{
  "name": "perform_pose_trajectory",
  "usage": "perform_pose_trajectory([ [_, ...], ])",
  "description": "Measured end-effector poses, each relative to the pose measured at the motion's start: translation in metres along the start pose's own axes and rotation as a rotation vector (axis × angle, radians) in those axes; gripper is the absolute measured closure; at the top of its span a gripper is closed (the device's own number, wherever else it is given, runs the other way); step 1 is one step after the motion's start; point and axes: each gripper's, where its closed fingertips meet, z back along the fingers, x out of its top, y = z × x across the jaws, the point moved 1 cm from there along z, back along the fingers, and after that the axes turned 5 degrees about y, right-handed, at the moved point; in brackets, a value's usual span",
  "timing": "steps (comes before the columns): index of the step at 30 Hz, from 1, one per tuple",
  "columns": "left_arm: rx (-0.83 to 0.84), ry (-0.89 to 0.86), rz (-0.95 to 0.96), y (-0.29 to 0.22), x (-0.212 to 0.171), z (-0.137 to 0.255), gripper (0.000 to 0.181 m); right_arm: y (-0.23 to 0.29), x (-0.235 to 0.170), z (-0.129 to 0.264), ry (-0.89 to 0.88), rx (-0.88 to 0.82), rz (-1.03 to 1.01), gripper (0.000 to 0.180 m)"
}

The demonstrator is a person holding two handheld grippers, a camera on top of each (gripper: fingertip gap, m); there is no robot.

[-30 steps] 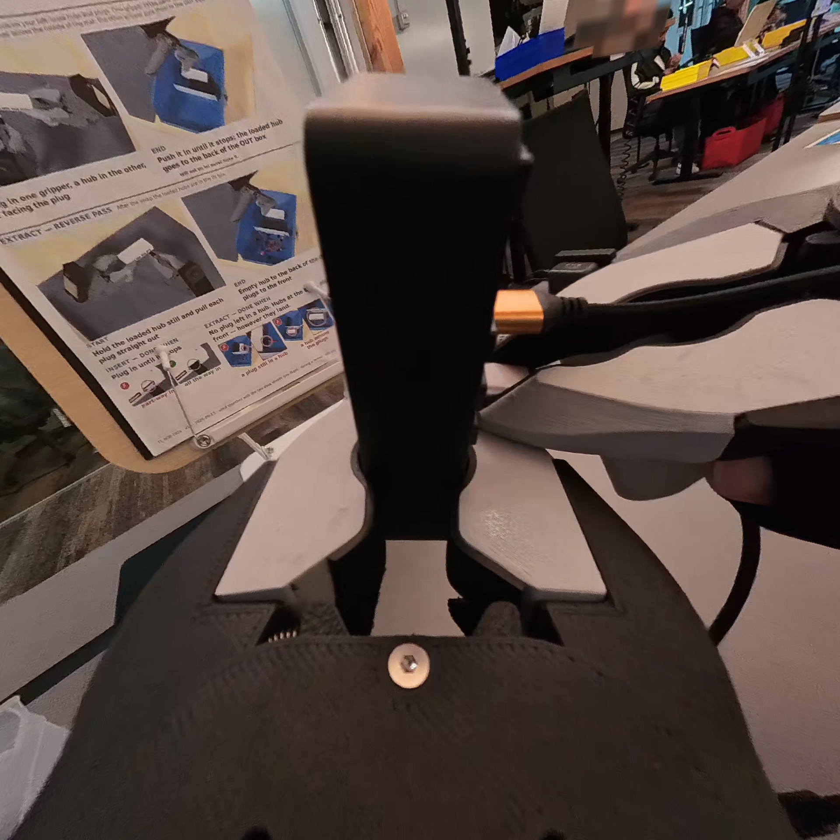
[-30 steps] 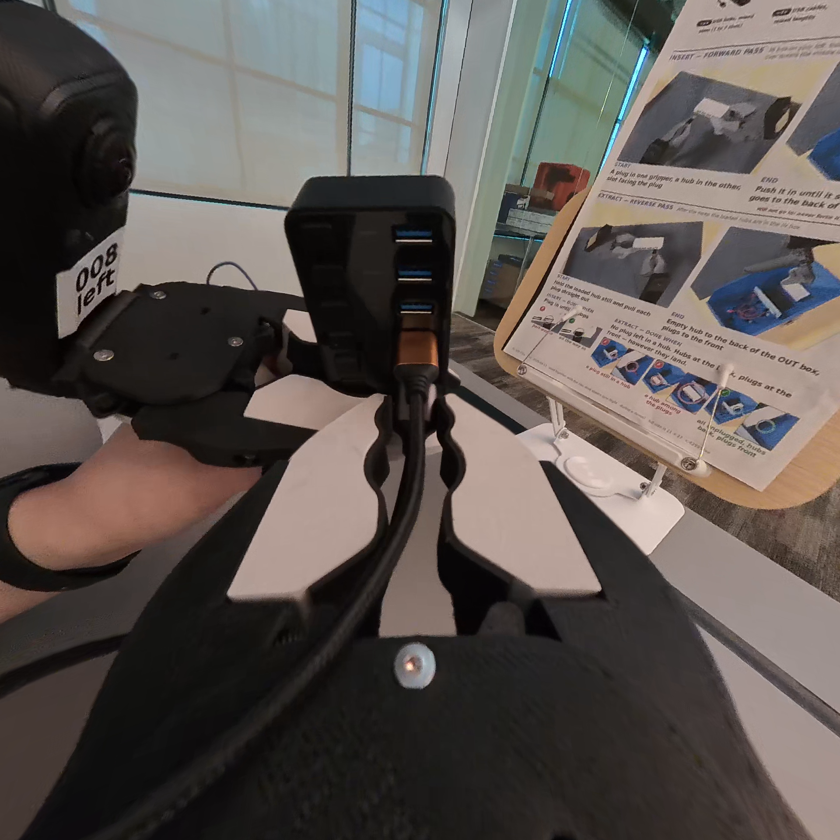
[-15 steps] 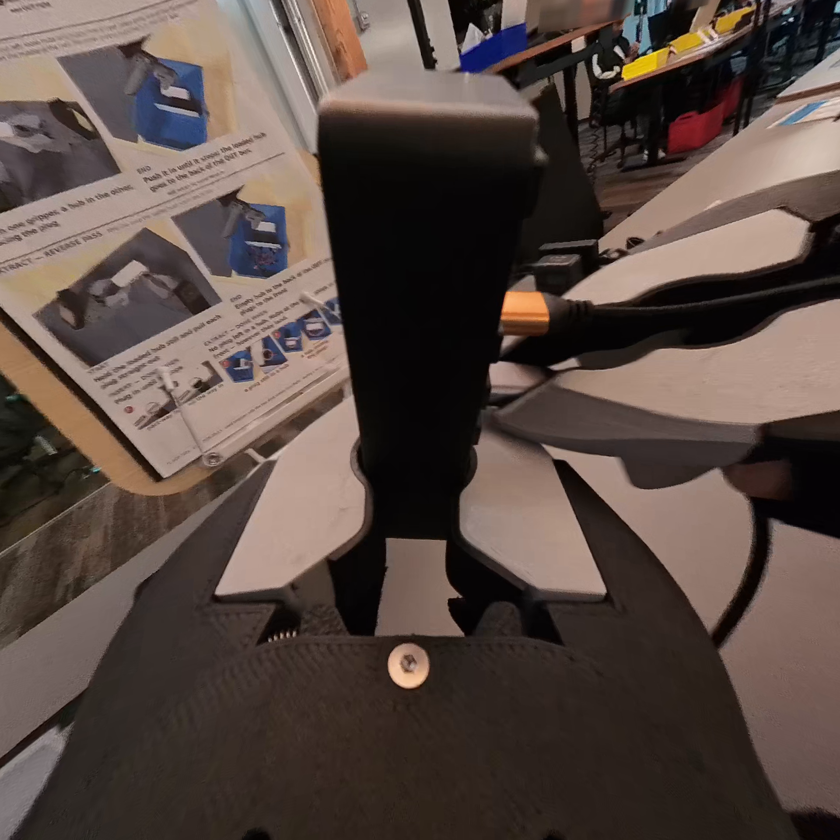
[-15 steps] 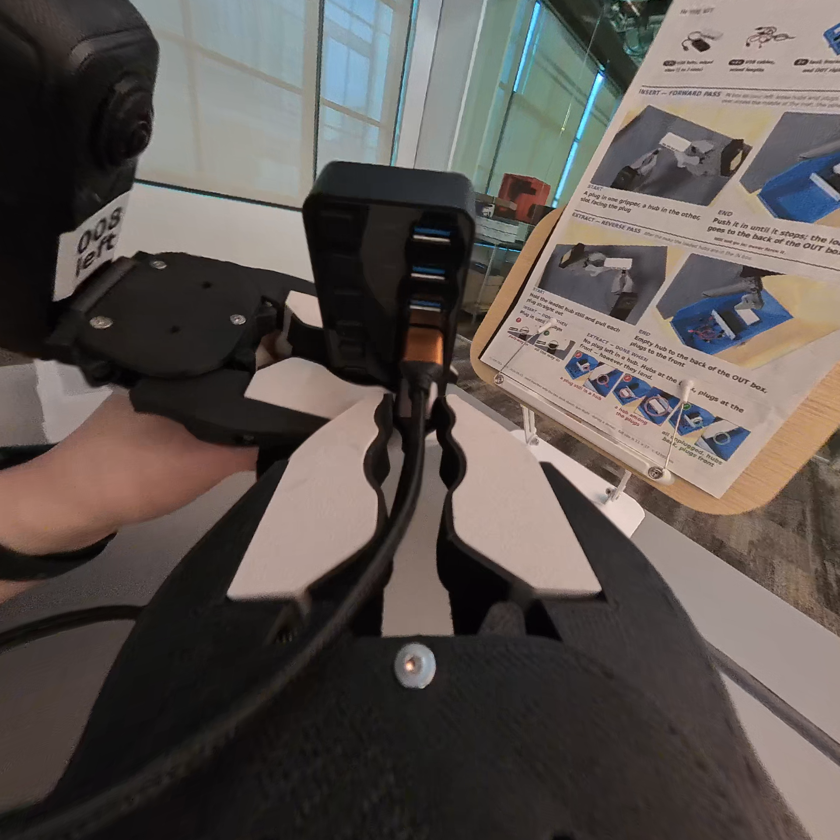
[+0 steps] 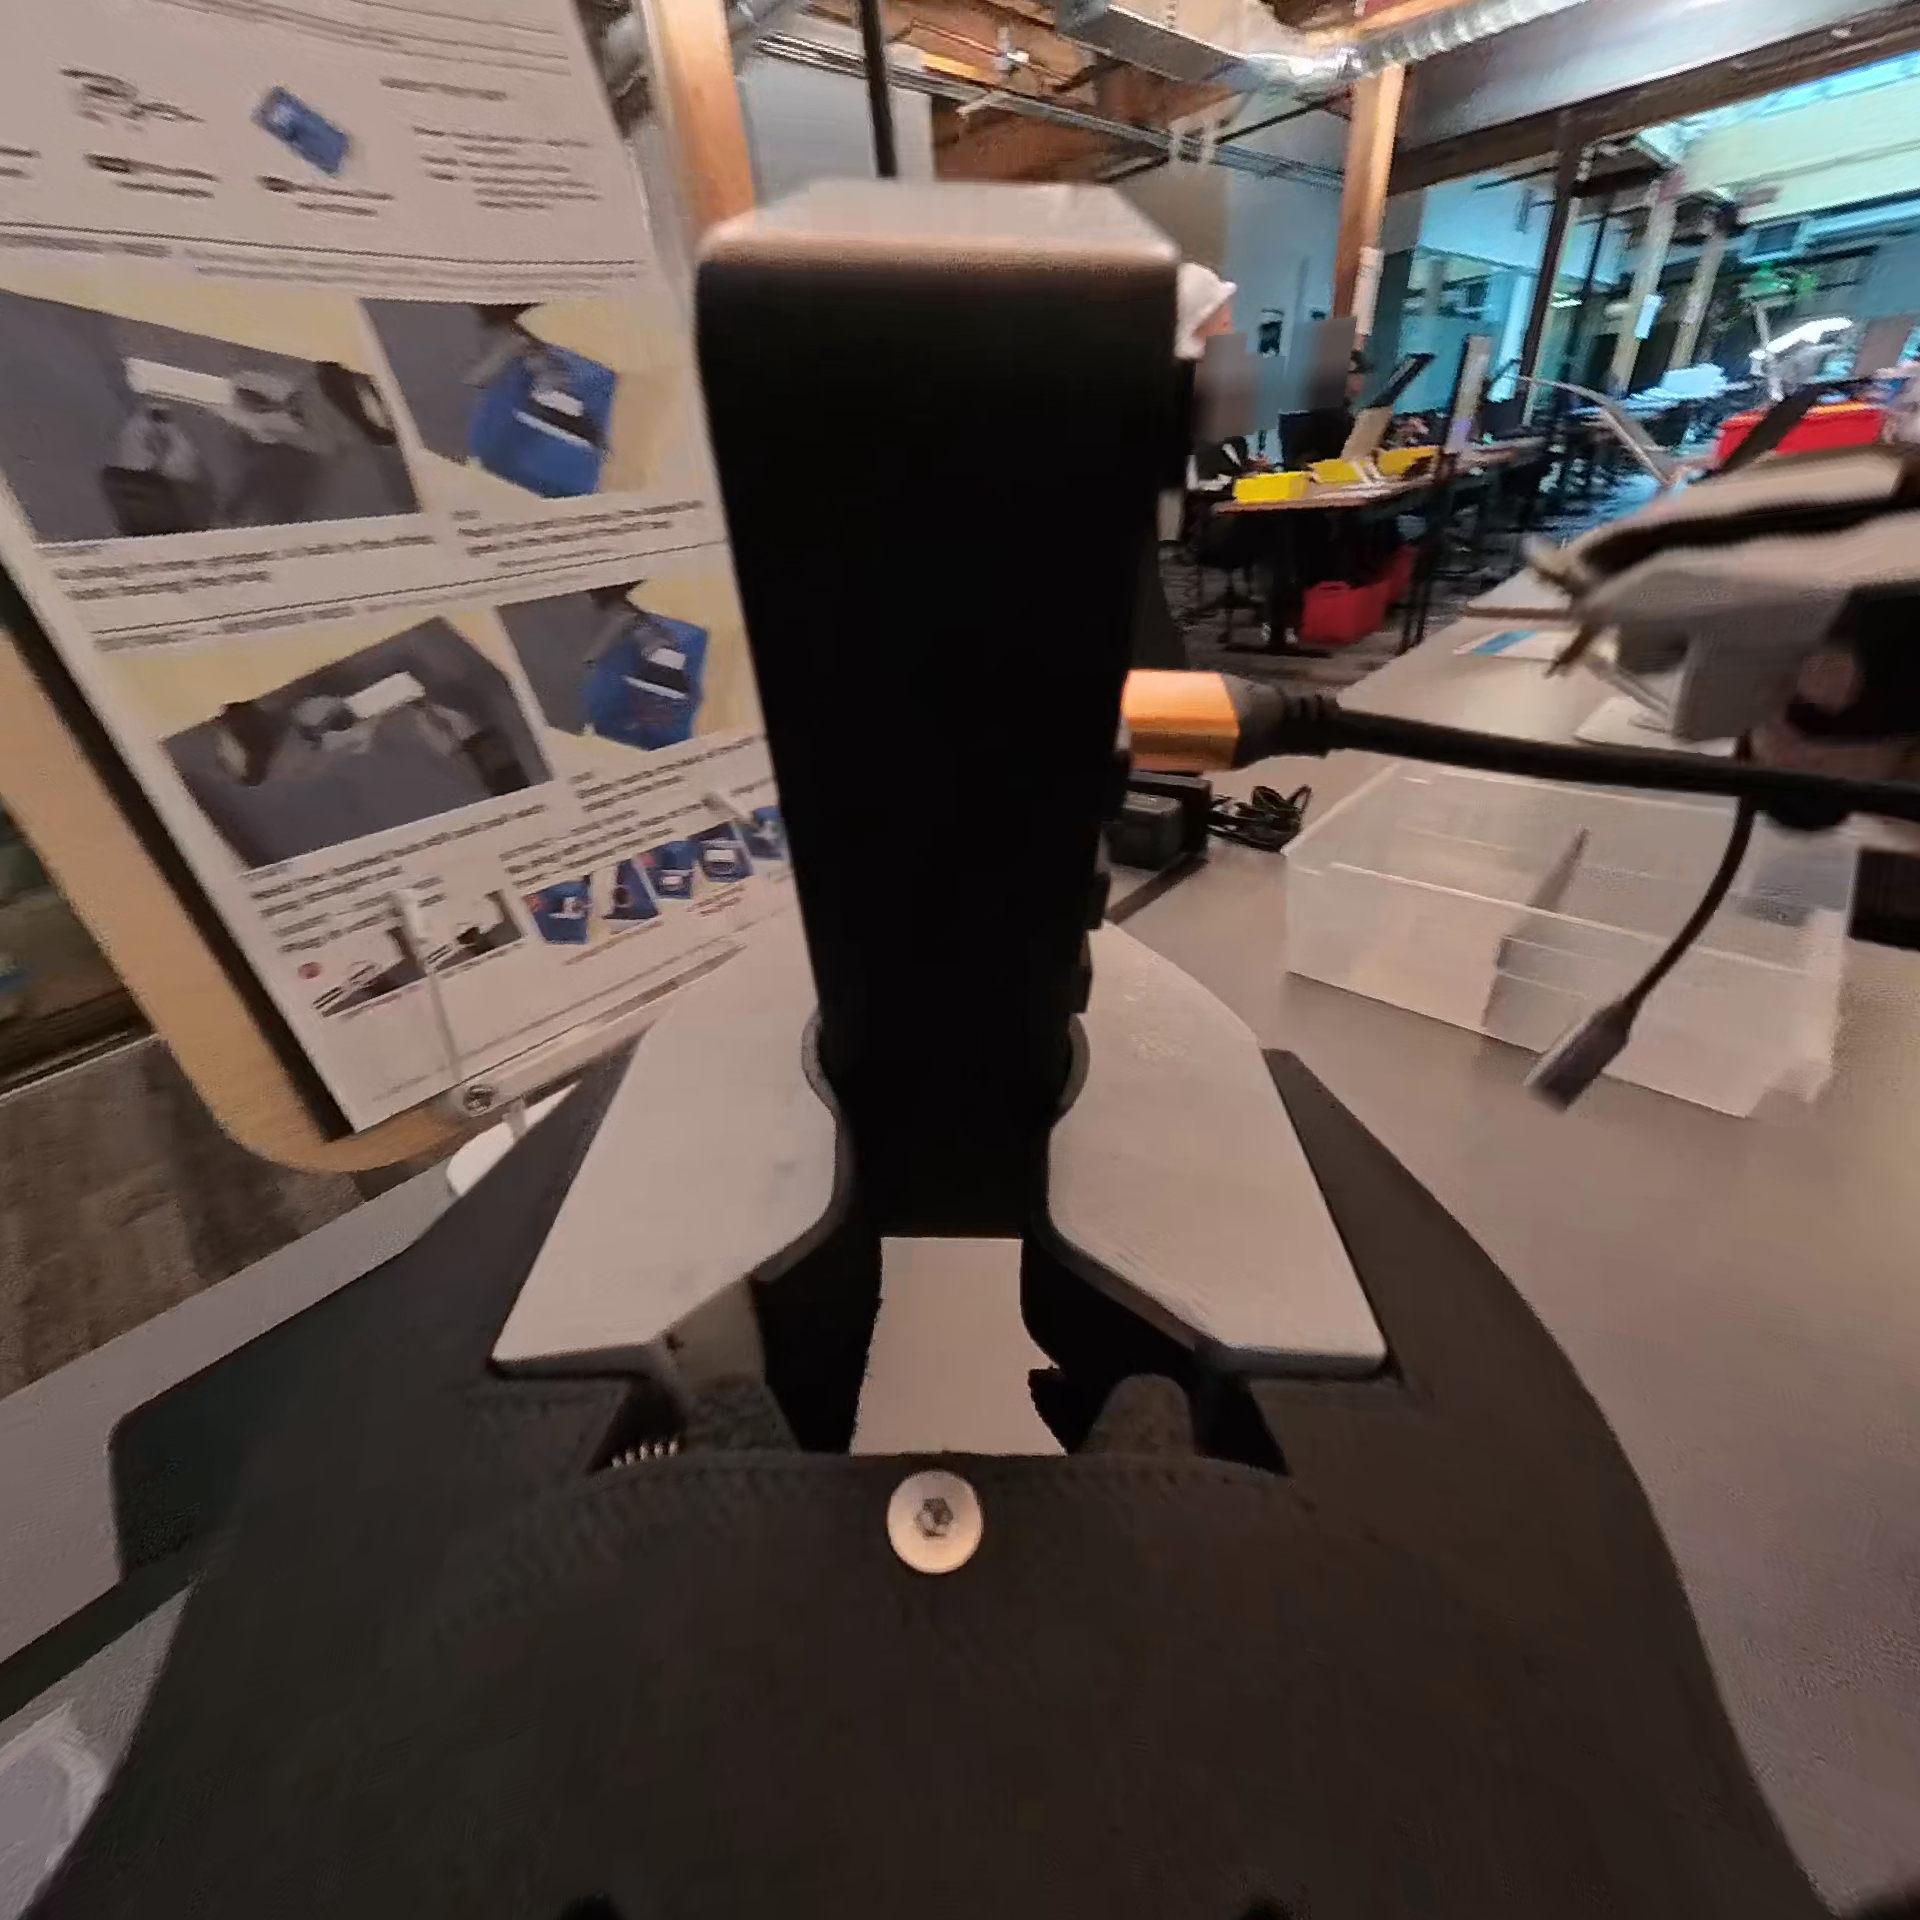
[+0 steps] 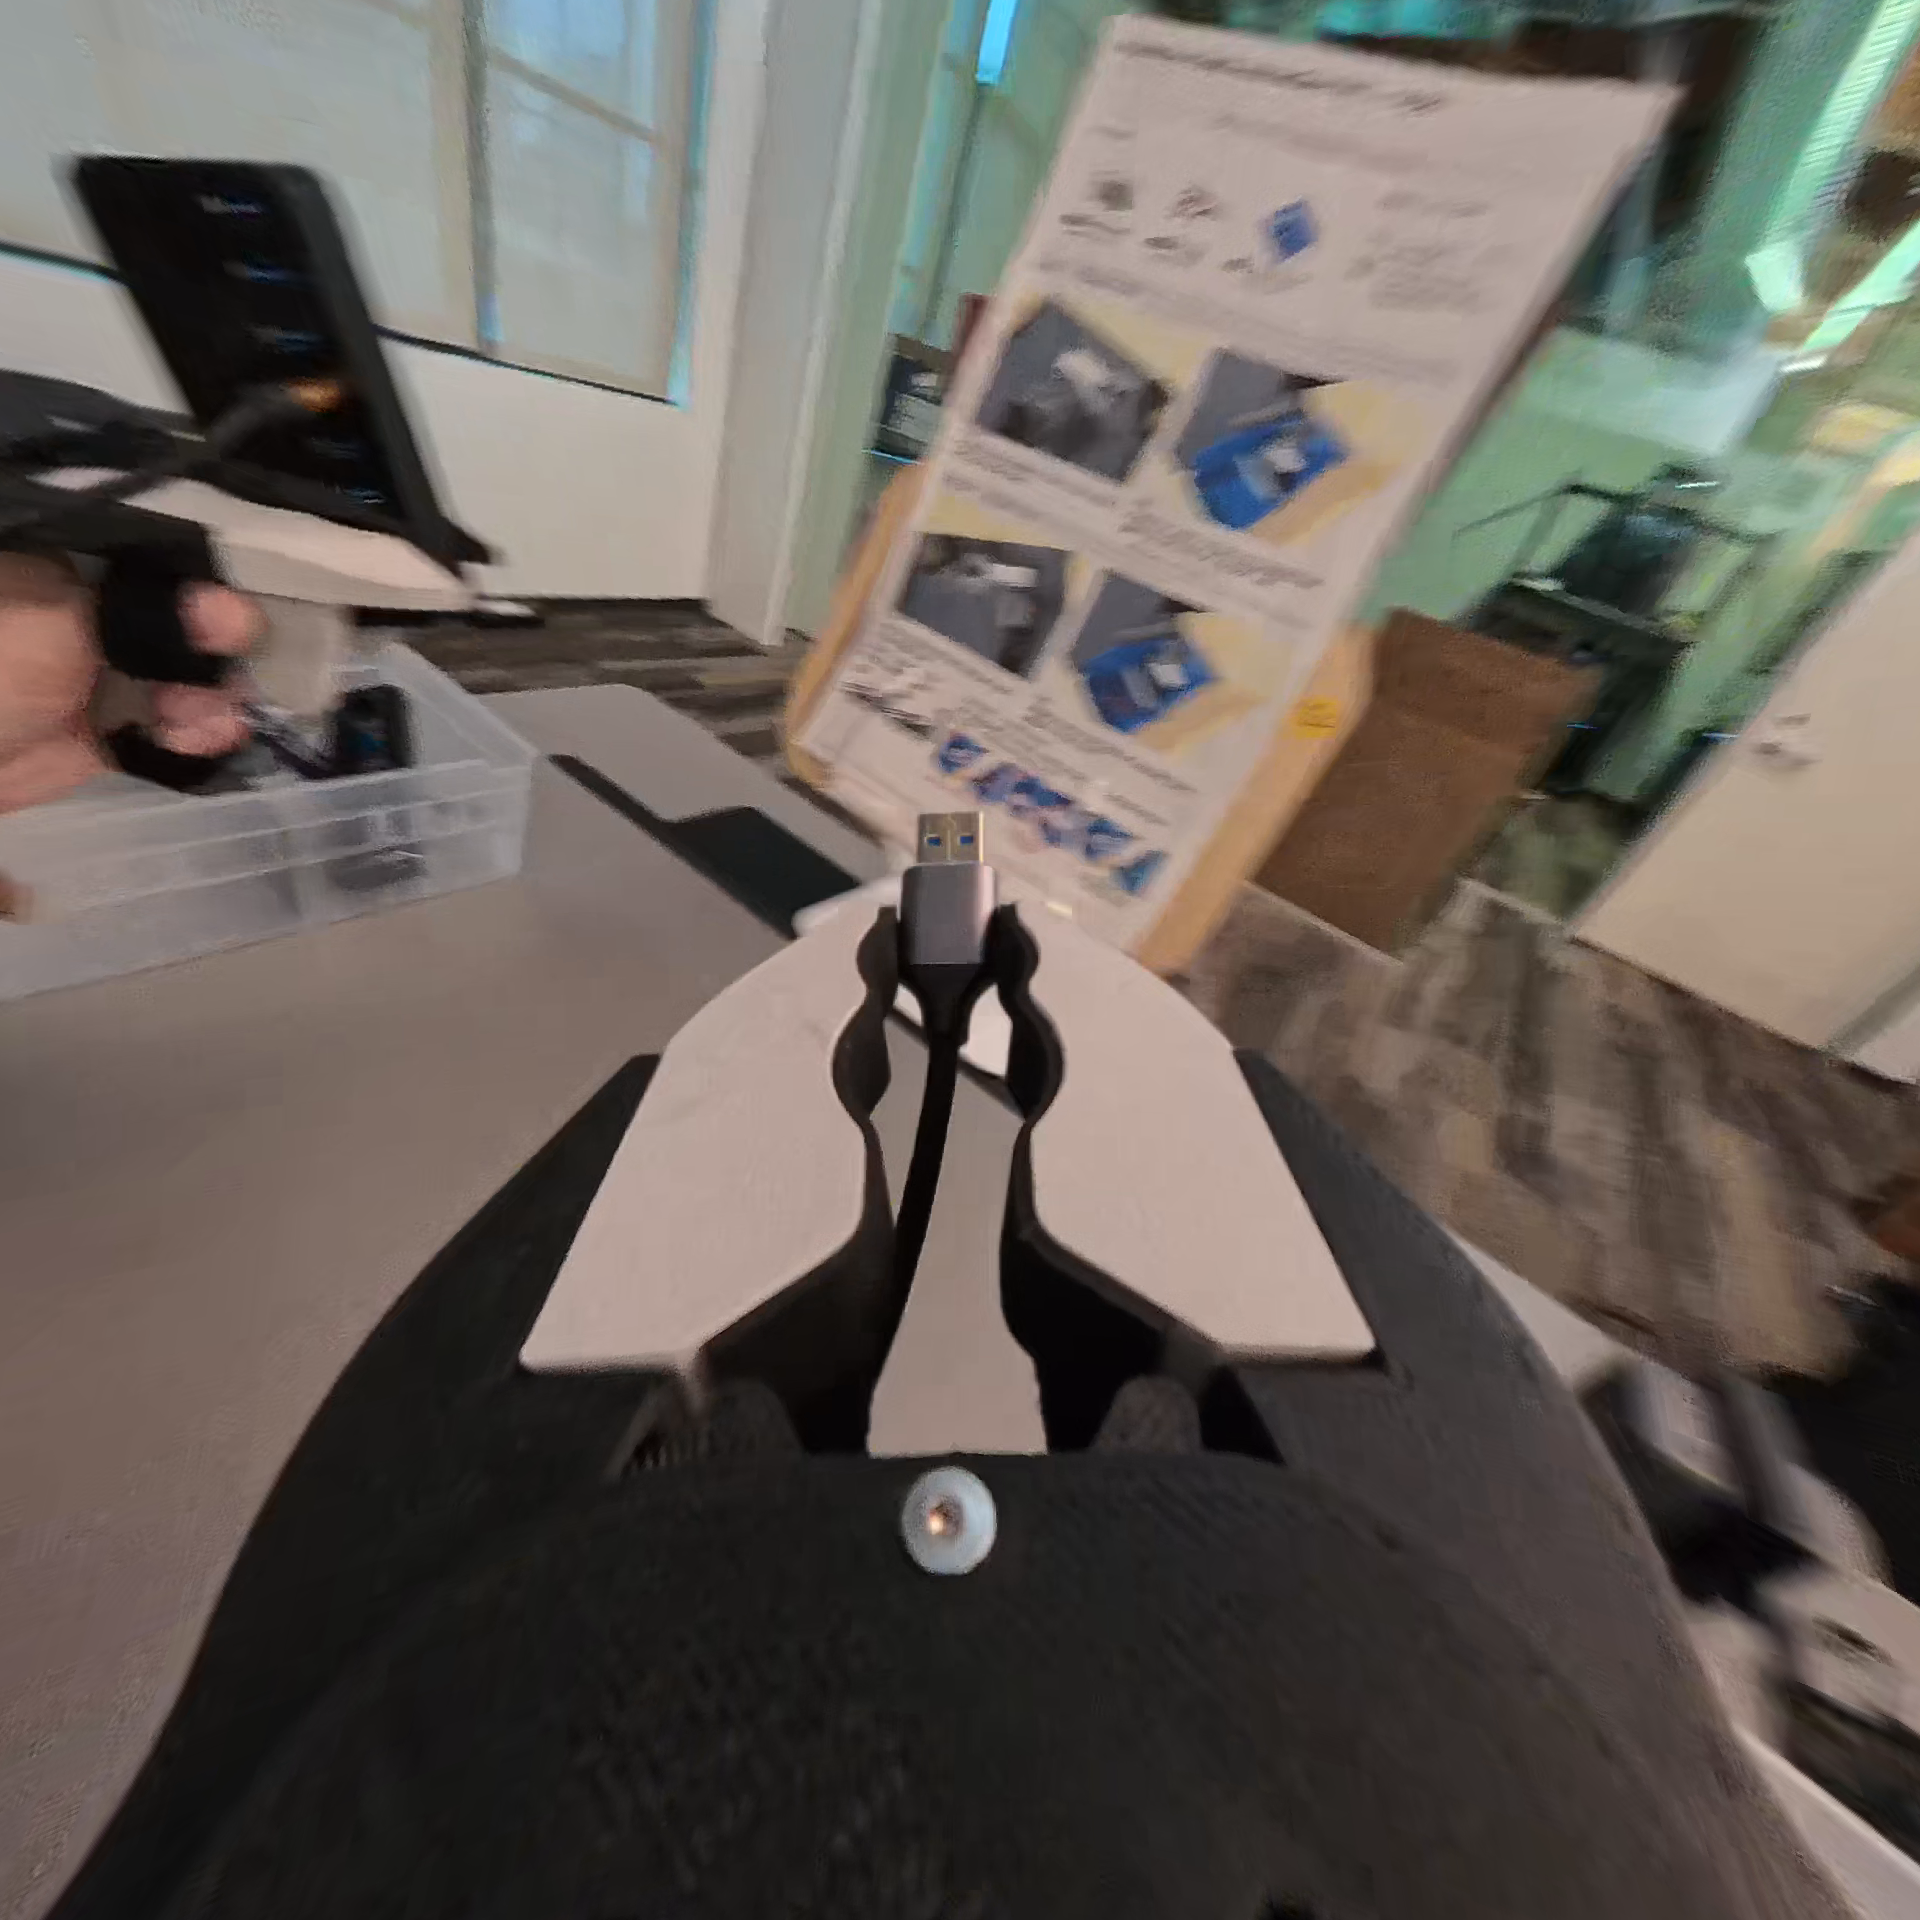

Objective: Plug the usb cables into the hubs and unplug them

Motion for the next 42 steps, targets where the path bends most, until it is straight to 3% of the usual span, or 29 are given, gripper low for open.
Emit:
perform_pose_trajectory([
  [4, -0.044, 0.034, -0.043, -0.019, -0.003, -0.011, 0.152, -0.093, 0.001, 0.075, 0.003, -0.197, 0.097, 0.161],
  [8, -0.071, 0.05, -0.077, -0.033, -0.004, -0.017, 0.152, -0.162, -0.05, 0.121, 0.11, -0.27, 0.062, 0.161],
  [18, -0.147, 0.048, -0.08, -0.052, -0.004, -0.021, 0.152, -0.136, -0.251, 0.131, 0.523, 0.102, 0.005, 0.161],
  [24, -0.141, 0.082, -0.104, -0.055, -0.011, -0.028, 0.152, -0.142, -0.298, 0.139, 0.762, 0.132, 0.101, 0.15],
  [26, -0.142, 0.096, -0.111, -0.056, -0.014, -0.031, 0.152, -0.146, -0.291, 0.138, 0.775, 0.124, 0.147, 0.142],
  [28, -0.14, 0.106, -0.118, -0.058, -0.017, -0.034, 0.152, -0.148, -0.25, 0.127, 0.632, 0.083, 0.18, 0.144],
  [32, -0.107, 0.089, -0.097, -0.058, -0.019, -0.042, 0.153, -0.141, -0.094, 0.103, 0.066, -0.209, 0.203, 0.127],
  [35, -0.103, 0.056, -0.044, -0.059, -0.019, -0.045, 0.153, -0.1, -0.012, 0.094, -0.292, -0.379, 0.178, 0.135],
  [38, -0.089, 0.038, 0.0, -0.055, -0.02, -0.046, 0.153, -0.026, 0.016, 0.049, -0.399, -0.268, 0.157, 0.138],
  [42, -0.078, 0.035, 0.027, -0.048, -0.021, -0.045, 0.153, 0.069, 0.015, -0.032, -0.315, -0.008, 0.129, 0.139],
])
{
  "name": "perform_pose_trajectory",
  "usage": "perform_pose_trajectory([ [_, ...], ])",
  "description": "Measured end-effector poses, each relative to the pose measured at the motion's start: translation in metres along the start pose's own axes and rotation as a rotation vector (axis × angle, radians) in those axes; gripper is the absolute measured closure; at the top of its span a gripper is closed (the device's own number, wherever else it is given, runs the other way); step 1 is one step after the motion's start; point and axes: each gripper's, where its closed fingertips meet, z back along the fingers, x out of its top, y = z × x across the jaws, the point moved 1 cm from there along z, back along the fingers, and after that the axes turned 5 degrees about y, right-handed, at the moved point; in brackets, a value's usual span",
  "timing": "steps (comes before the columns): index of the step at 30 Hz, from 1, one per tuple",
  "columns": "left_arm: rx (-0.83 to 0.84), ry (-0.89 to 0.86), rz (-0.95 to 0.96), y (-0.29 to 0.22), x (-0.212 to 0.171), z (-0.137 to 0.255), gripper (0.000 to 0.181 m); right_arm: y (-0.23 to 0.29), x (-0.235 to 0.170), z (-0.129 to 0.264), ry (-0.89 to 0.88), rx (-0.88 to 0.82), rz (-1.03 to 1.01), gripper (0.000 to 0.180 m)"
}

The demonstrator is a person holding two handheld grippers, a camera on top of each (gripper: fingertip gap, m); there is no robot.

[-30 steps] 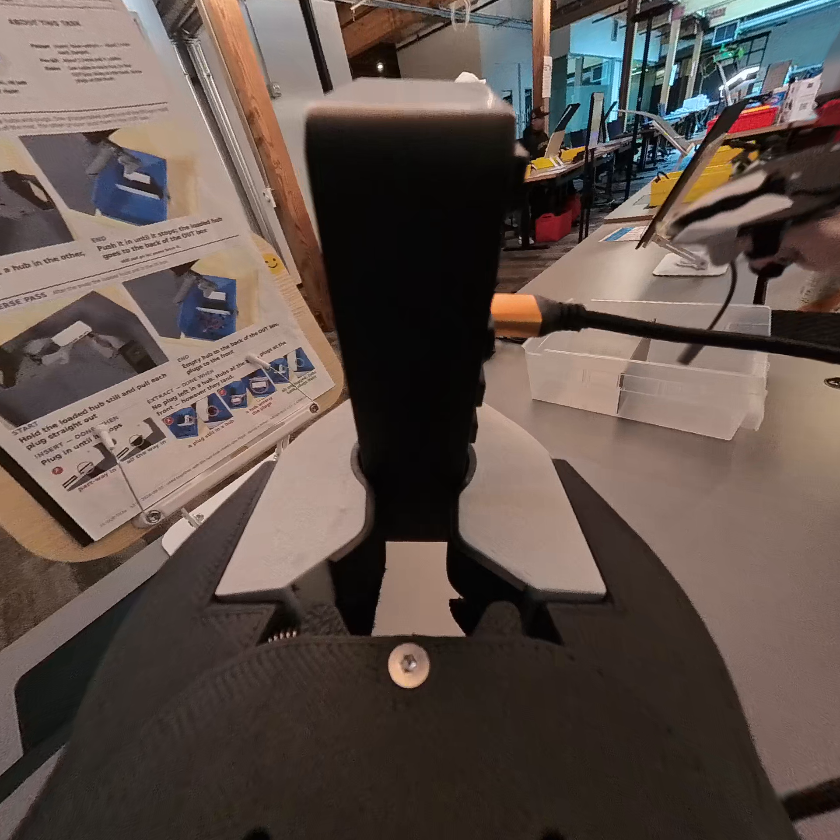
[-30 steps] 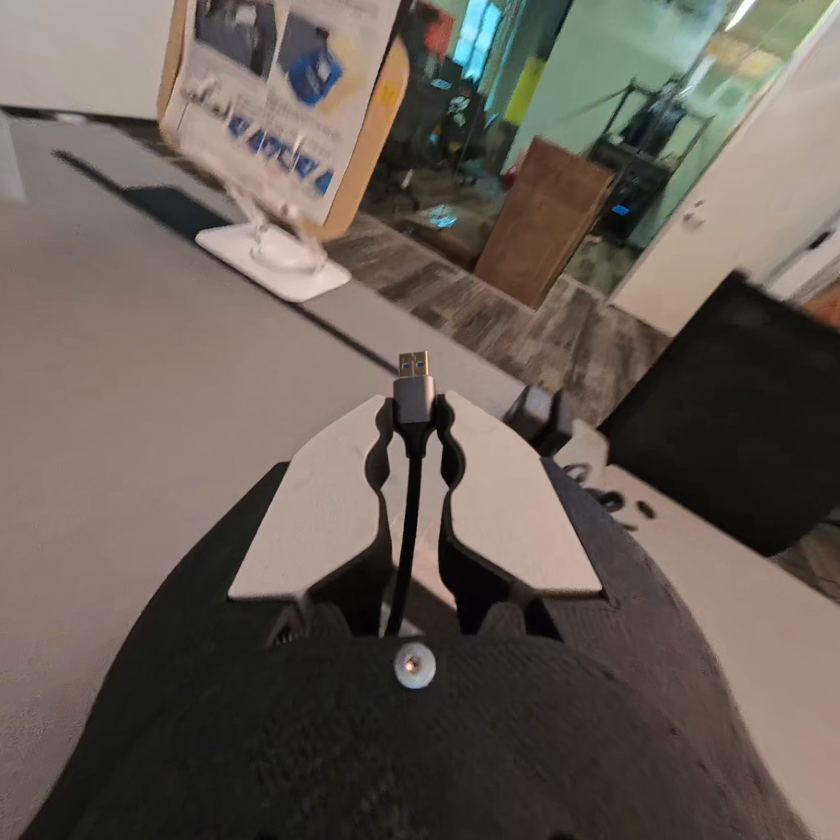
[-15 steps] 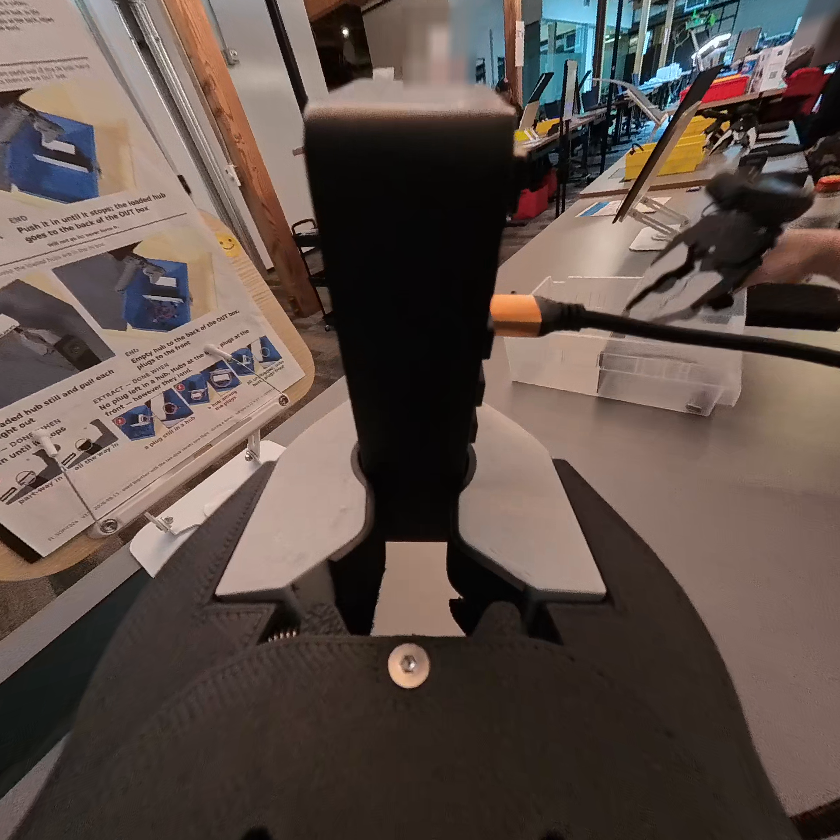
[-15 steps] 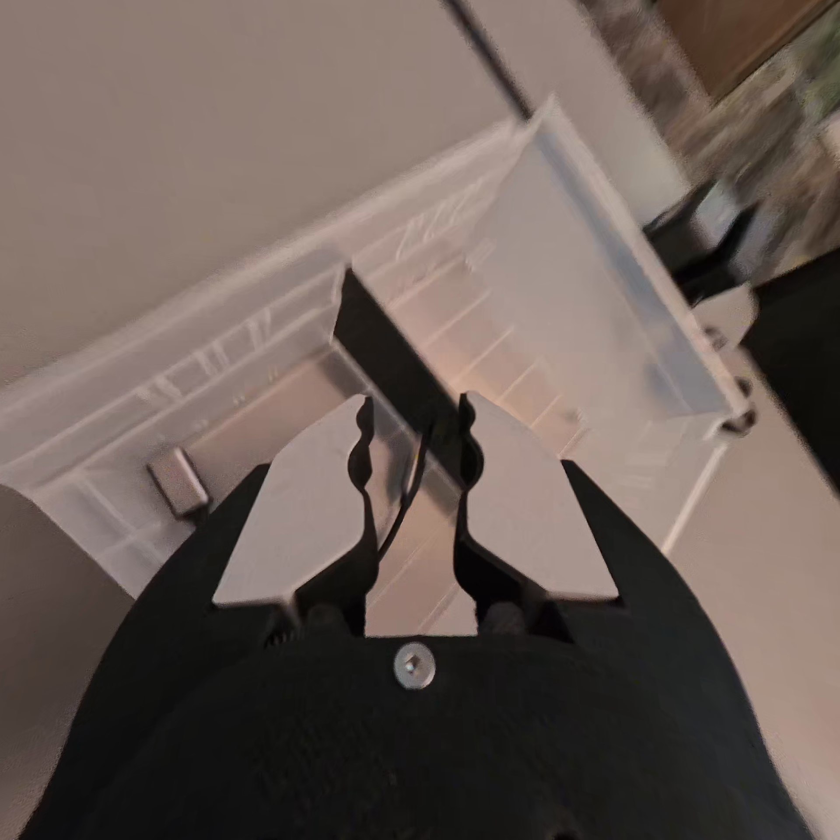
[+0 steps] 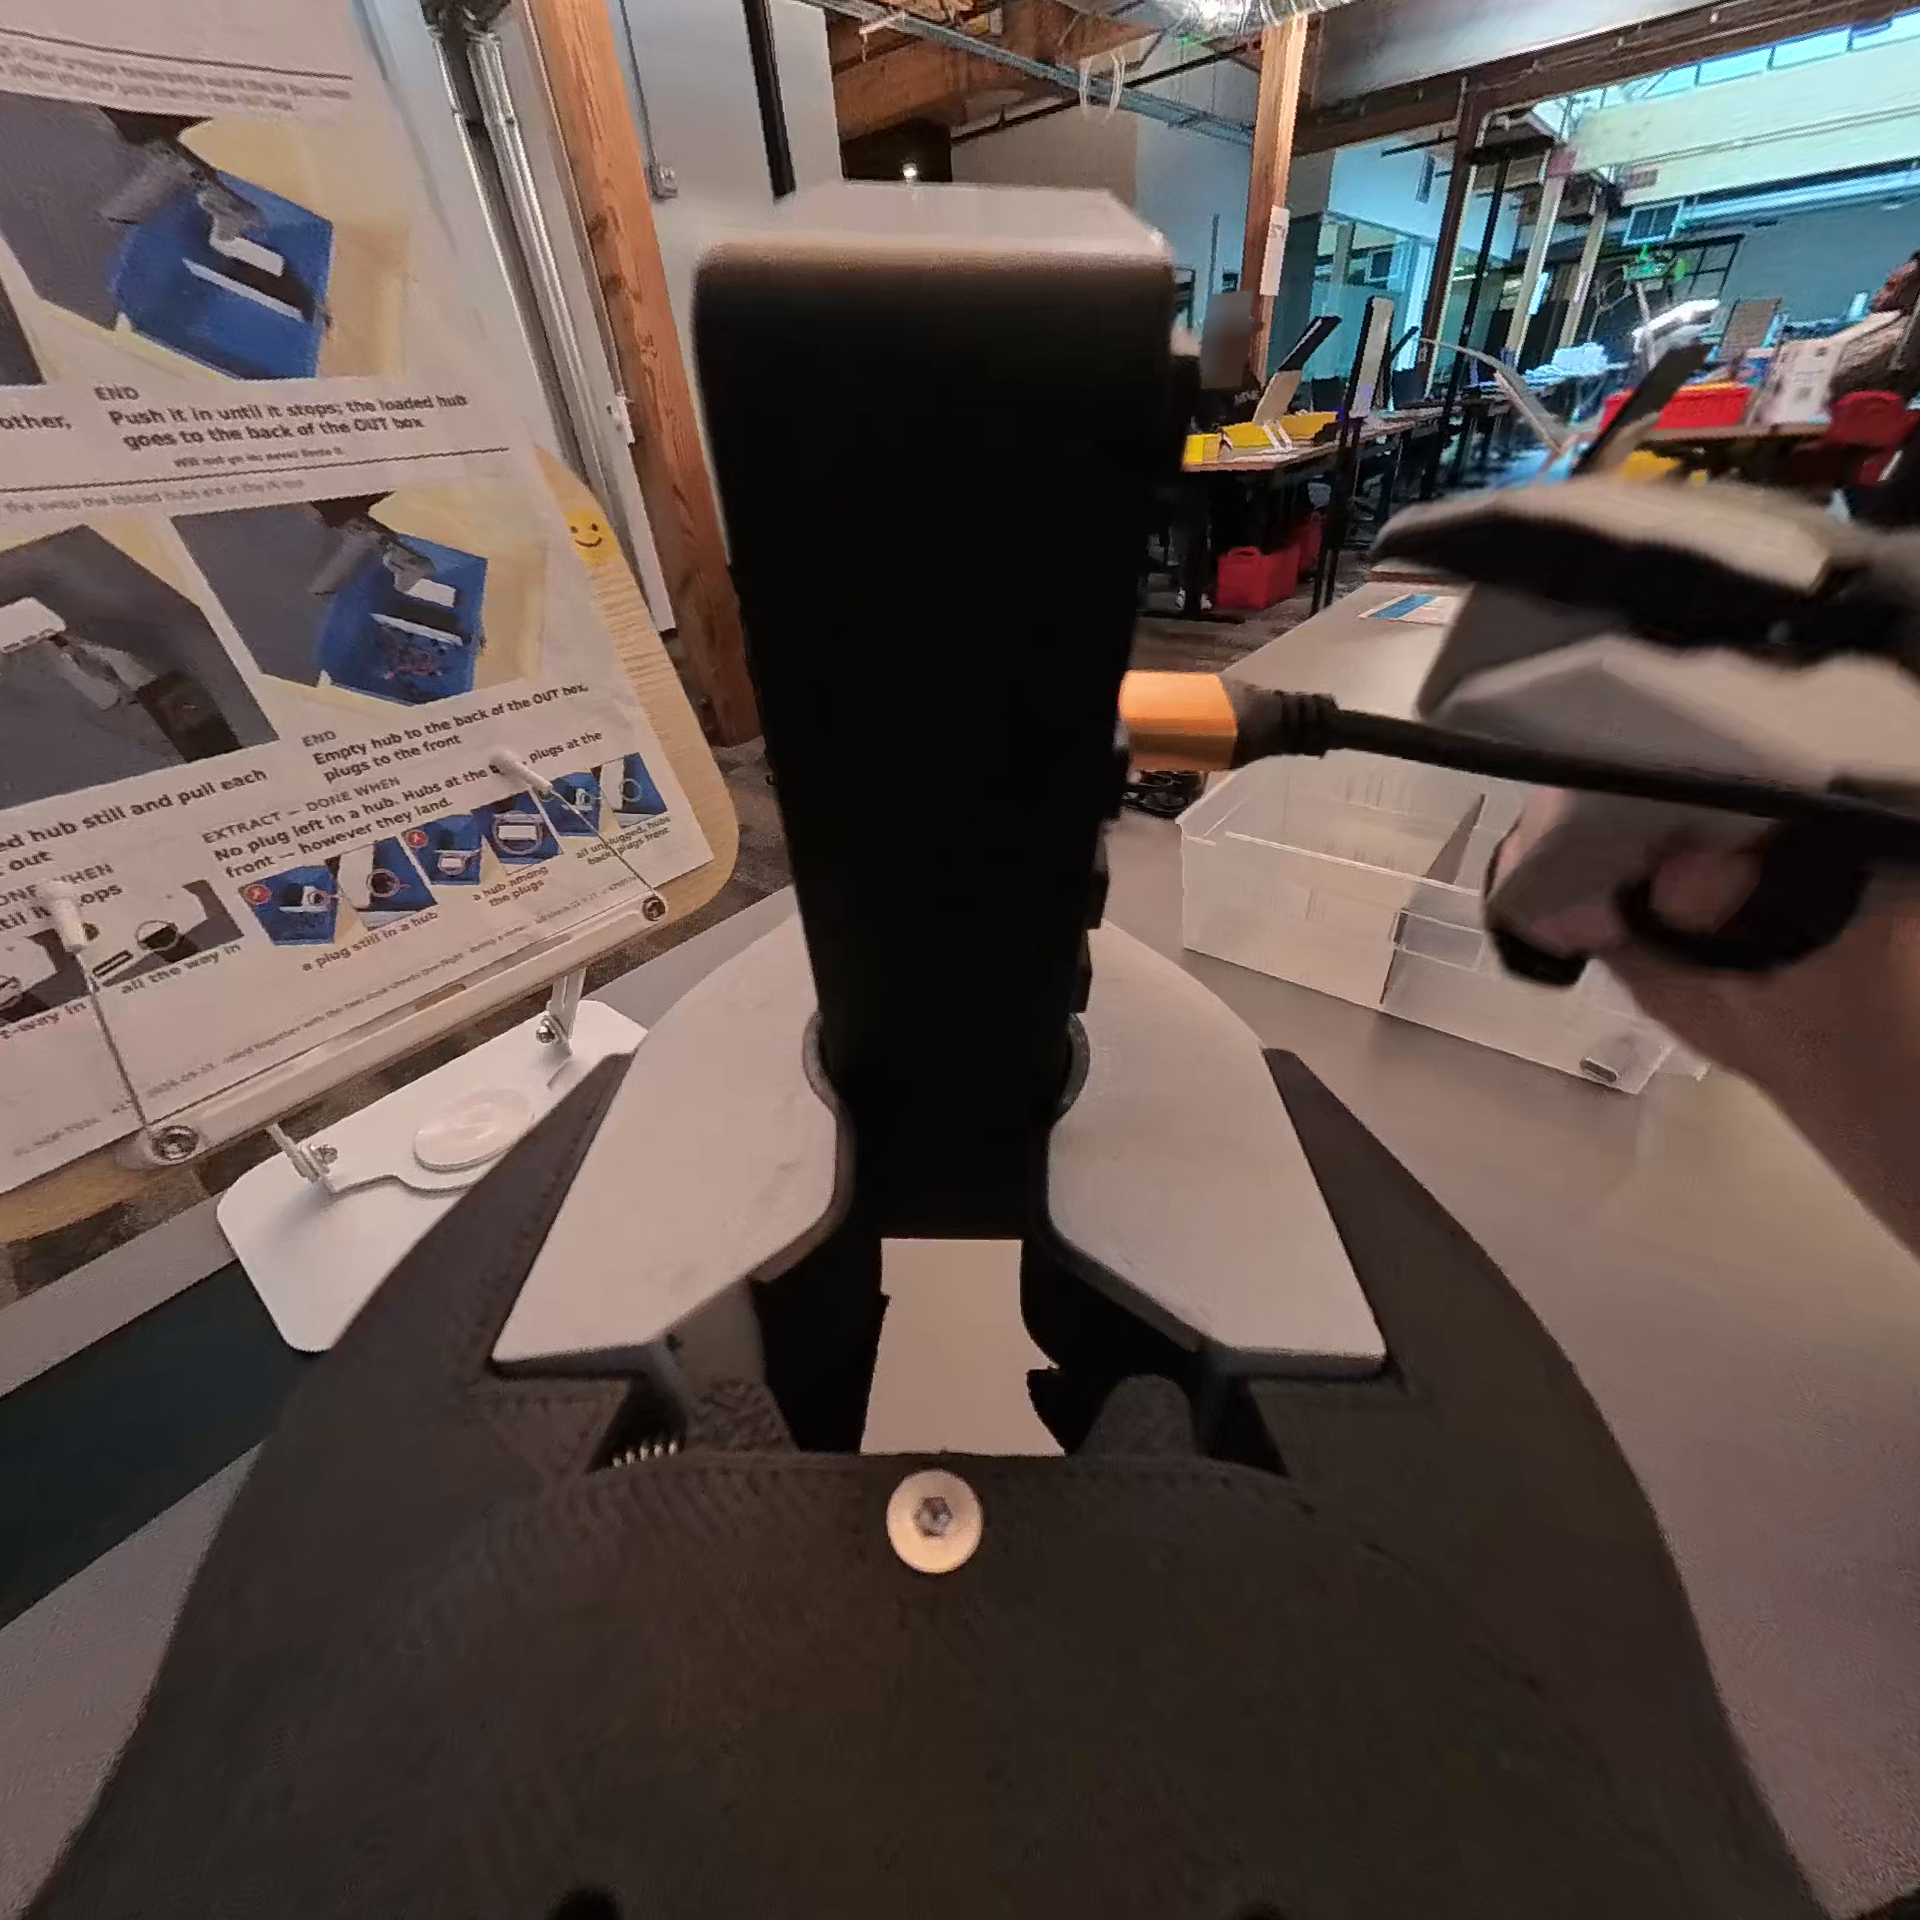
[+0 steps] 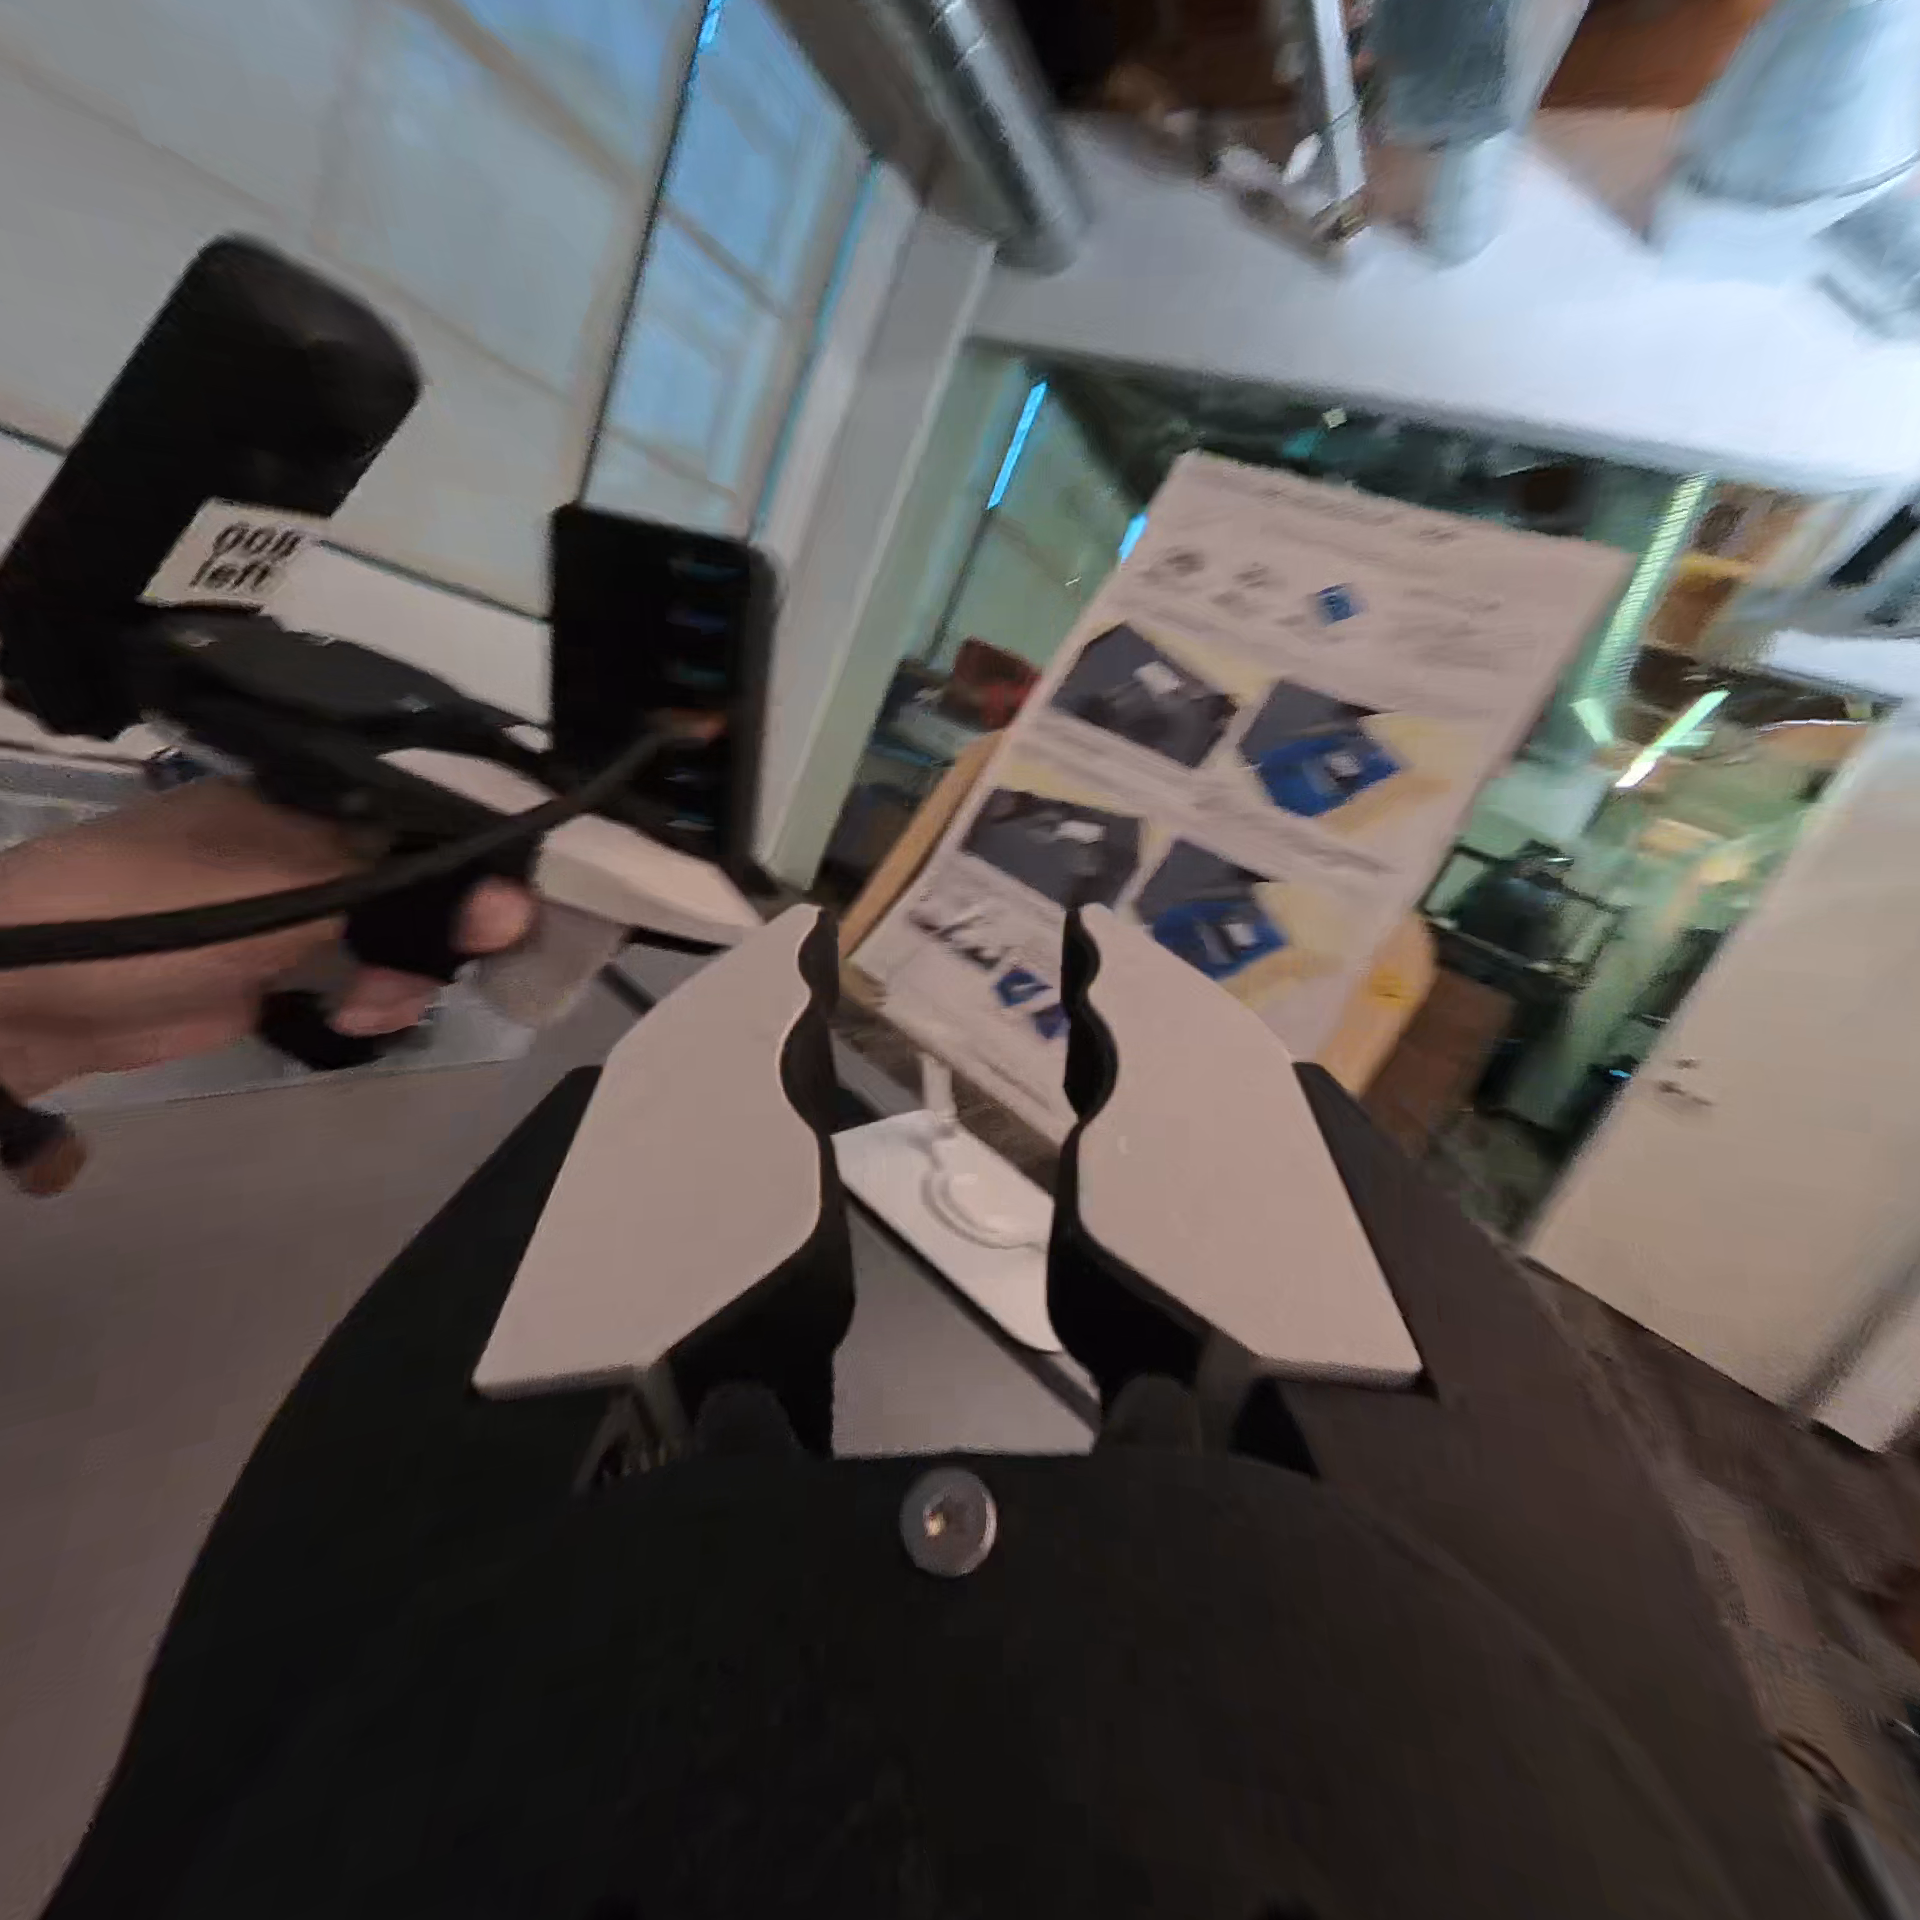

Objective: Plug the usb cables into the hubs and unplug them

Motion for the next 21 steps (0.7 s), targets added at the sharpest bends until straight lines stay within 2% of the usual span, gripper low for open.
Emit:
perform_pose_trajectory([
  [2, 0.008, 0.002, 0.007, 0.003, -0.001, 0.001, 0.153, 0.032, -0.011, -0.028, 0.023, 0.083, 0.004, 0.137],
  [5, 0.068, 0.031, -0.02, 0.013, -0.006, 0.0, 0.153, 0.069, -0.004, -0.049, -0.034, 0.199, -0.083, 0.135],
  [8, 0.1, 0.046, -0.044, 0.017, -0.009, -0.001, 0.153, 0.064, 0.008, -0.061, -0.067, 0.081, -0.115, 0.142],
  [10, 0.101, 0.047, -0.042, 0.018, -0.01, -0.001, 0.153, 0.059, 0.007, -0.07, -0.051, 0.039, -0.156, 0.154],
  [13, 0.126, 0.071, -0.065, 0.021, -0.014, -0.003, 0.153, 0.064, 0.004, -0.077, -0.038, 0.102, -0.184, 0.156],
  [17, 0.16, 0.1, -0.083, 0.025, -0.021, -0.007, 0.153, 0.056, -0.001, -0.079, -0.016, 0.077, -0.179, 0.166],
  [21, 0.155, 0.105, -0.062, 0.026, -0.026, -0.011, 0.153, 0.054, -0.009, -0.081, 0.041, 0.096, -0.218, 0.161],
])
